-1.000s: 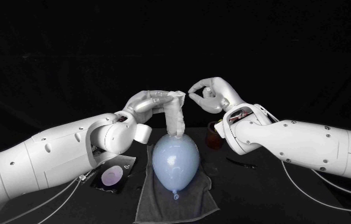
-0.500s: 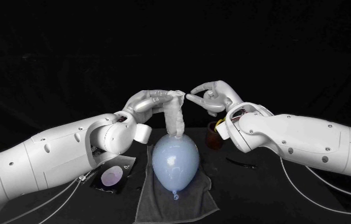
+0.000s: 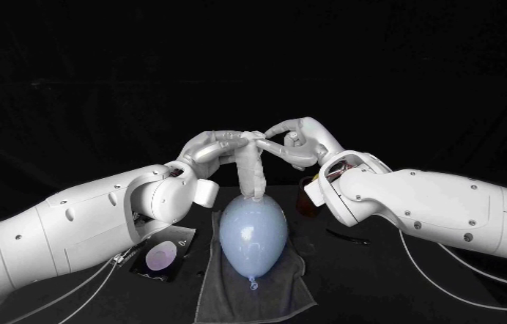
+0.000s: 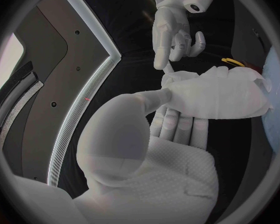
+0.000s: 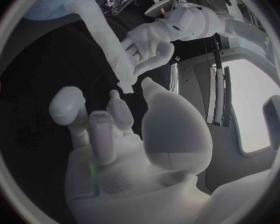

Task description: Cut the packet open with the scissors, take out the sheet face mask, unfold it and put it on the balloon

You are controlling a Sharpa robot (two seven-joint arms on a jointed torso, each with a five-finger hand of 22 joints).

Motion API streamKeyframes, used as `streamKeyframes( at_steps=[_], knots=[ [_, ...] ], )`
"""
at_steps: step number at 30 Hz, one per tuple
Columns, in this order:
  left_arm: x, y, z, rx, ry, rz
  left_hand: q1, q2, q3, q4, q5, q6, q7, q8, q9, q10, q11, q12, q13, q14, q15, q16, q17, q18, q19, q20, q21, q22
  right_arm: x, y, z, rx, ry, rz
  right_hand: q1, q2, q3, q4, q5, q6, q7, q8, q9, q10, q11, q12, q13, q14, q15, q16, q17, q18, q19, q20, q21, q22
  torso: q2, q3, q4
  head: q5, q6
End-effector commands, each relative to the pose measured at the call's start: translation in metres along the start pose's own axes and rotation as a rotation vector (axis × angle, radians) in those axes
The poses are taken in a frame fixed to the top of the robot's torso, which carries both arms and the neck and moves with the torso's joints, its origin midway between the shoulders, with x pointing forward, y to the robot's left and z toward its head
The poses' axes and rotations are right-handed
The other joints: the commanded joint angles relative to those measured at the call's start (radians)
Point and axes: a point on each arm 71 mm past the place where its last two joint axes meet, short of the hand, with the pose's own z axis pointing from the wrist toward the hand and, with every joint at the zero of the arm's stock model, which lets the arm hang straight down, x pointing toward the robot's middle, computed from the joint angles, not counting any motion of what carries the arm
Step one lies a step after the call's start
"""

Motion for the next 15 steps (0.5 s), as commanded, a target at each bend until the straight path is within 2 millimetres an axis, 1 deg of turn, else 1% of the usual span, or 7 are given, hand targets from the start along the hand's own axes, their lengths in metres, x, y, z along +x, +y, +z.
streamKeyframes(
  at_steps=[1,3,8,11,12,15],
  knots=[
    [0.0011,-0.0020,0.0012,0.014,-0.003,0.009,-0.006,0.002,0.003,-0.001,0.006,-0.005,0.002,0.006,0.001,-0.009,-0.001,-0.005,-0.002,-0.003,0.004,-0.007,-0.002,0.010,0.006,-0.002,0.004,0.001,-0.0006,0.0055,0.0008,-0.053,-0.022,-0.040,0.014,0.005,-0.009,-0.001,0.002,0.006,-0.002,0.007,-0.001,0.011,0.002,0.012,0.006,0.093,0.001,0.008,0.234,0.013,0.008,-0.001,0.008,0.122,0.001,-0.0011,-0.0001,0.001,-0.002],
    [0.0010,-0.0020,0.0013,0.015,-0.003,0.012,-0.005,0.003,0.004,-0.001,0.006,-0.007,0.000,0.007,0.002,-0.020,0.000,-0.006,-0.003,-0.004,0.006,-0.014,-0.005,0.009,0.007,-0.003,0.004,0.001,0.0001,0.0060,0.0016,-0.053,-0.025,-0.043,0.021,0.008,-0.014,0.000,0.002,0.009,-0.003,0.009,-0.002,0.014,0.001,0.017,0.008,0.094,0.001,0.008,0.235,0.012,0.010,-0.002,0.012,0.123,0.001,-0.0013,-0.0004,0.001,-0.003],
    [0.0019,-0.0020,0.0015,0.017,0.005,0.016,-0.004,0.005,0.005,-0.002,0.006,-0.008,-0.003,0.008,0.003,-0.030,0.001,-0.007,-0.003,-0.003,0.007,-0.019,-0.007,0.009,0.007,-0.004,0.005,0.000,0.0016,0.0060,0.0050,-0.050,-0.031,-0.054,0.061,0.028,-0.030,-0.005,0.002,0.015,-0.006,0.011,-0.005,0.018,-0.001,0.030,0.011,0.095,-0.001,0.010,0.238,0.011,0.014,-0.004,0.020,0.125,0.000,-0.0013,-0.0006,0.002,-0.003],
    [0.0028,-0.0020,0.0015,0.017,0.011,0.016,-0.003,0.006,0.005,-0.002,0.006,-0.008,-0.005,0.008,0.003,-0.034,0.002,-0.007,-0.004,-0.002,0.007,-0.021,-0.008,0.008,0.006,-0.004,0.005,0.000,0.0027,0.0056,0.0079,-0.045,-0.035,-0.059,0.091,0.044,-0.035,-0.013,0.001,0.022,-0.008,0.014,-0.006,0.021,-0.004,0.037,0.013,0.096,-0.003,0.011,0.240,0.011,0.017,-0.006,0.026,0.126,0.000,-0.0007,-0.0006,0.003,-0.002],
    [0.0031,-0.0020,0.0015,0.017,0.014,0.016,-0.003,0.006,0.005,-0.002,0.006,-0.008,-0.005,0.008,0.003,-0.034,0.002,-0.007,-0.004,-0.002,0.007,-0.021,-0.008,0.008,0.006,-0.004,0.005,0.000,0.0030,0.0055,0.0088,-0.044,-0.037,-0.060,0.095,0.047,-0.036,-0.014,0.001,0.023,-0.008,0.015,-0.006,0.021,-0.004,0.038,0.013,0.096,-0.004,0.011,0.241,0.010,0.017,-0.006,0.027,0.127,0.000,-0.0006,-0.0005,0.003,-0.002],
    [0.0035,-0.0020,0.0014,0.017,0.017,0.018,-0.003,0.006,0.005,-0.002,0.006,-0.008,-0.007,0.009,0.004,-0.036,0.002,-0.006,-0.004,-0.002,0.007,-0.022,-0.009,0.008,0.006,-0.004,0.005,0.000,0.0038,0.0059,0.0104,-0.044,-0.042,-0.062,0.114,0.061,-0.037,-0.019,0.000,0.035,-0.012,0.020,-0.006,0.027,-0.007,0.047,0.016,0.098,-0.006,0.014,0.246,0.009,0.022,-0.008,0.037,0.129,0.001,-0.0010,-0.0001,0.003,-0.003]
  ],
)
